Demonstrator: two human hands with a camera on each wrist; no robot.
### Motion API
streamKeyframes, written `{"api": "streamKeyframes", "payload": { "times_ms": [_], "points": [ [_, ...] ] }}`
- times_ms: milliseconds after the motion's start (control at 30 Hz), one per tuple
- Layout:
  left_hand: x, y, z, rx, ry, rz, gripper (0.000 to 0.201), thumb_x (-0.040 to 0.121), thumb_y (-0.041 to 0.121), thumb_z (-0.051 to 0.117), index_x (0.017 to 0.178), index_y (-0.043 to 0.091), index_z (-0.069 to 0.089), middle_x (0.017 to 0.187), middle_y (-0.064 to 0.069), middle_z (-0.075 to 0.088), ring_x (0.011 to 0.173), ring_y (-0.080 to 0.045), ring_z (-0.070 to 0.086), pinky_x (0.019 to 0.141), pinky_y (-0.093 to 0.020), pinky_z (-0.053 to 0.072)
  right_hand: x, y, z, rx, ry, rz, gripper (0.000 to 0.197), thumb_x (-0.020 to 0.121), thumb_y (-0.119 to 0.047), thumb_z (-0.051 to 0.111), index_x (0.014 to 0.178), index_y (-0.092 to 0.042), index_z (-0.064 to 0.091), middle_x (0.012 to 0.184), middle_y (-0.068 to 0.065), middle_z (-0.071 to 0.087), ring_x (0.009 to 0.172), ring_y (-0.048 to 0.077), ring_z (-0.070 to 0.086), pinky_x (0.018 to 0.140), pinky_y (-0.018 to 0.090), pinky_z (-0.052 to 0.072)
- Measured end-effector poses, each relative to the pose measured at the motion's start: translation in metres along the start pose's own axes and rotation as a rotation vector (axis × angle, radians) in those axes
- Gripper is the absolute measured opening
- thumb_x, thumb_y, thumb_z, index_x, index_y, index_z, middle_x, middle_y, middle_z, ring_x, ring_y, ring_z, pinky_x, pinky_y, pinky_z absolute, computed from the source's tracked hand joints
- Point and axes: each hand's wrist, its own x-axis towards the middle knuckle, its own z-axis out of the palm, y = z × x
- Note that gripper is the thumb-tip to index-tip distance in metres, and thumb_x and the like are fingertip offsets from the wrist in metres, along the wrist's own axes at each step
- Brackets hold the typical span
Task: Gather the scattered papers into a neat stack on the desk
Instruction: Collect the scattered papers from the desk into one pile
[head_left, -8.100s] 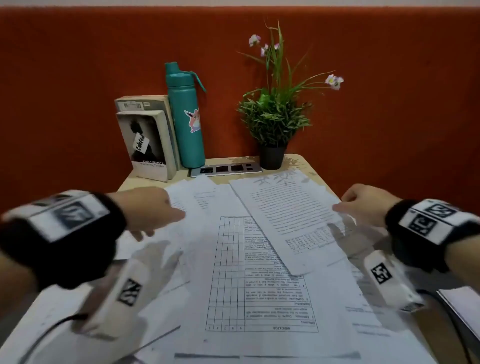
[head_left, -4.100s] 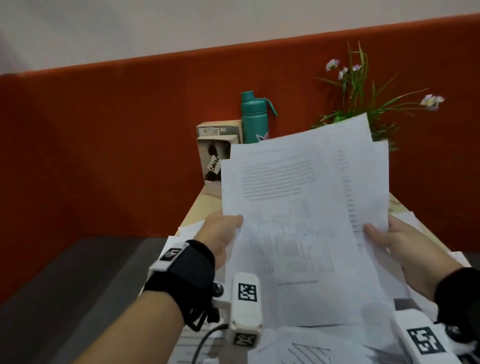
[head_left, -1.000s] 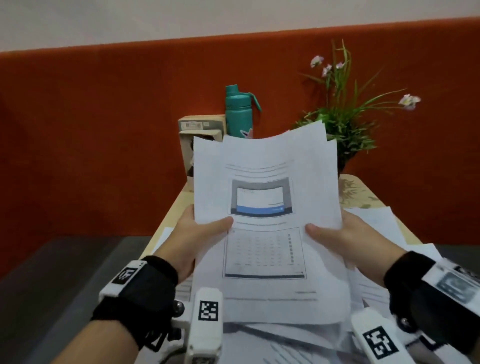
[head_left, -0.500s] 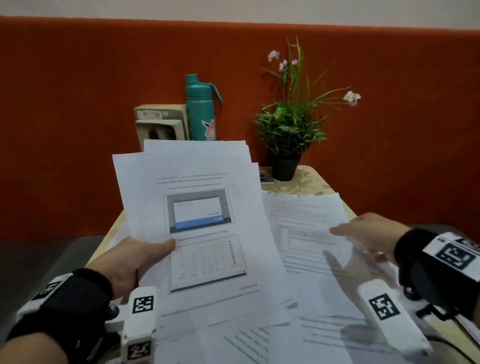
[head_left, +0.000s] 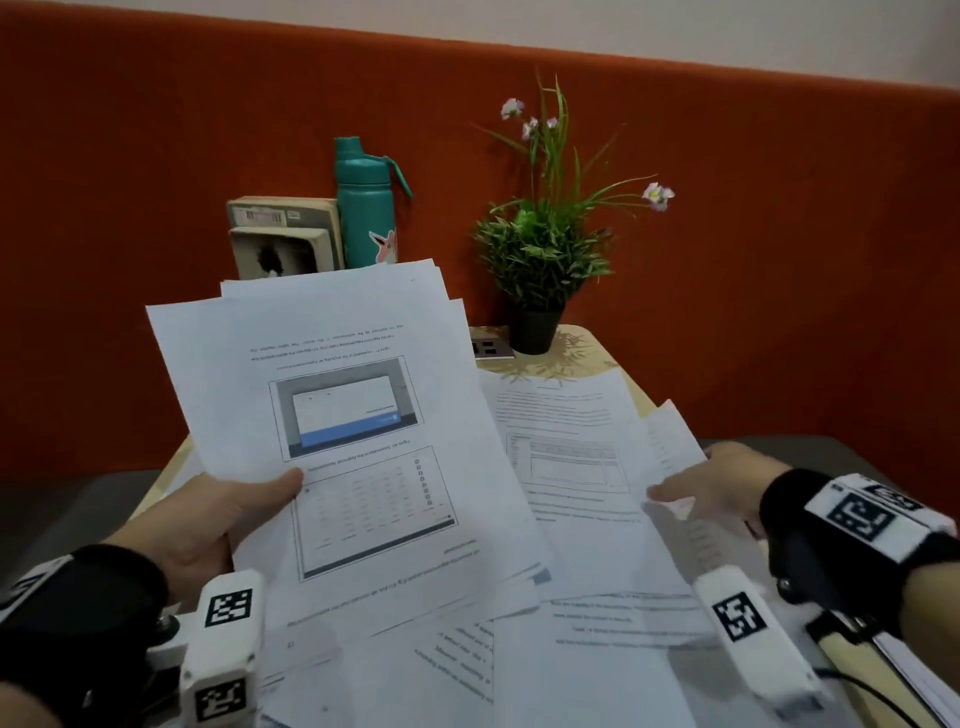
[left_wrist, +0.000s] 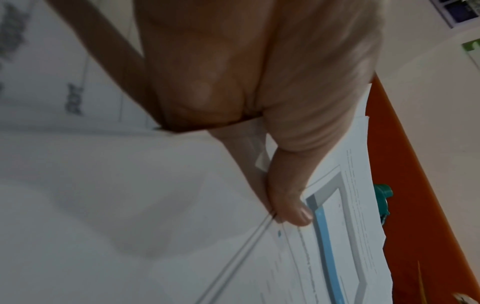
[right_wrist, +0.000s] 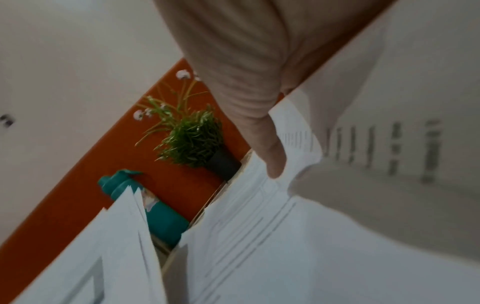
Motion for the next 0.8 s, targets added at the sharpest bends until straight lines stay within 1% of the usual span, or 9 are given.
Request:
{"api": "streamKeyframes", "payload": {
  "times_ms": [67, 133, 233, 300, 367, 500, 667, 733, 800],
  "points": [
    [-0.001, -0.001, 0.000, -0.009, 0.000, -0.015, 0.022, 0.088, 0.006, 0.059, 0.108, 0.003, 0.069, 0.099, -0.022, 0.076, 0.075, -0.034, 0.076, 0.062, -0.045, 0.061, 0.001, -0.005, 0.004, 0.086, -0.057, -0.008, 0.051, 0.077, -0.011, 0.079, 0.123, 0.004, 0.063, 0.117, 0.015, 0.067, 0.107, 0.034, 0.062, 0.084, 0.037, 0.051],
    [-0.001, -0.001, 0.000, -0.012, -0.005, -0.035, 0.027, 0.087, 0.010, 0.061, 0.113, 0.004, 0.068, 0.104, -0.024, 0.075, 0.081, -0.037, 0.075, 0.066, -0.047, 0.060, 0.008, -0.009, 0.008, 0.207, 0.019, -0.073, 0.050, 0.074, -0.008, 0.079, 0.120, 0.002, 0.063, 0.118, 0.017, 0.068, 0.108, 0.035, 0.064, 0.094, 0.040, 0.050],
    [-0.001, -0.002, -0.002, 0.003, -0.007, -0.033, 0.031, 0.086, 0.012, 0.062, 0.115, 0.005, 0.067, 0.106, -0.023, 0.074, 0.091, -0.040, 0.073, 0.074, -0.048, 0.059, 0.012, -0.015, 0.019, 0.321, -0.023, -0.135, 0.044, 0.077, -0.012, 0.078, 0.116, 0.000, 0.064, 0.116, 0.012, 0.070, 0.098, 0.029, 0.066, 0.091, 0.043, 0.053],
    [-0.001, -0.002, -0.002, 0.001, -0.014, -0.038, 0.032, 0.085, 0.012, 0.062, 0.117, 0.005, 0.066, 0.106, -0.024, 0.074, 0.094, -0.042, 0.072, 0.076, -0.049, 0.058, 0.010, -0.018, 0.030, 0.205, -0.085, -0.138, 0.055, 0.079, -0.019, 0.077, 0.126, 0.002, 0.060, 0.124, 0.012, 0.066, 0.107, 0.028, 0.064, 0.094, 0.040, 0.051],
    [0.000, -0.003, -0.002, 0.001, -0.014, -0.037, 0.033, 0.086, 0.011, 0.061, 0.118, 0.006, 0.065, 0.106, -0.024, 0.074, 0.097, -0.044, 0.070, 0.082, -0.051, 0.056, 0.011, -0.021, 0.031, 0.180, -0.067, -0.141, 0.055, 0.083, -0.017, 0.073, 0.130, 0.003, 0.056, 0.127, 0.014, 0.065, 0.114, 0.032, 0.061, 0.101, 0.040, 0.047],
    [-0.002, -0.001, -0.001, -0.011, -0.010, -0.021, 0.033, 0.082, 0.010, 0.063, 0.115, 0.006, 0.067, 0.105, -0.024, 0.074, 0.100, -0.044, 0.068, 0.088, -0.054, 0.052, 0.016, -0.025, 0.005, 0.318, 0.053, -0.170, 0.037, 0.084, 0.000, 0.065, 0.120, 0.001, 0.064, 0.111, 0.017, 0.070, 0.100, 0.035, 0.065, 0.094, 0.045, 0.050],
    [-0.002, 0.000, 0.001, 0.000, 0.017, 0.052, 0.024, 0.085, 0.004, 0.062, 0.107, 0.011, 0.069, 0.098, -0.021, 0.077, 0.083, -0.038, 0.075, 0.083, -0.050, 0.054, -0.010, -0.032, -0.034, 0.304, 0.290, -0.328, 0.034, 0.088, -0.006, 0.061, 0.122, -0.009, 0.064, 0.108, 0.009, 0.068, 0.092, 0.030, 0.062, 0.068, 0.035, 0.051],
    [-0.001, 0.001, 0.002, 0.000, 0.019, 0.062, 0.022, 0.086, 0.004, 0.062, 0.105, 0.011, 0.069, 0.096, -0.020, 0.077, 0.075, -0.035, 0.076, 0.077, -0.046, 0.057, -0.026, -0.035, -0.047, 0.320, 0.338, -0.392, 0.031, 0.090, -0.012, 0.060, 0.120, -0.016, 0.065, 0.101, 0.002, 0.068, 0.093, 0.028, 0.064, 0.071, 0.037, 0.053],
    [-0.001, 0.002, 0.003, 0.002, 0.010, 0.062, 0.020, 0.087, 0.005, 0.061, 0.105, 0.011, 0.068, 0.093, -0.020, 0.078, 0.071, -0.033, 0.077, 0.068, -0.042, 0.059, -0.040, -0.035, -0.058, 0.318, 0.376, -0.468, 0.019, 0.089, -0.017, 0.062, 0.106, -0.020, 0.068, 0.091, 0.001, 0.071, 0.087, 0.030, 0.067, 0.080, 0.045, 0.055]
  ]
}}
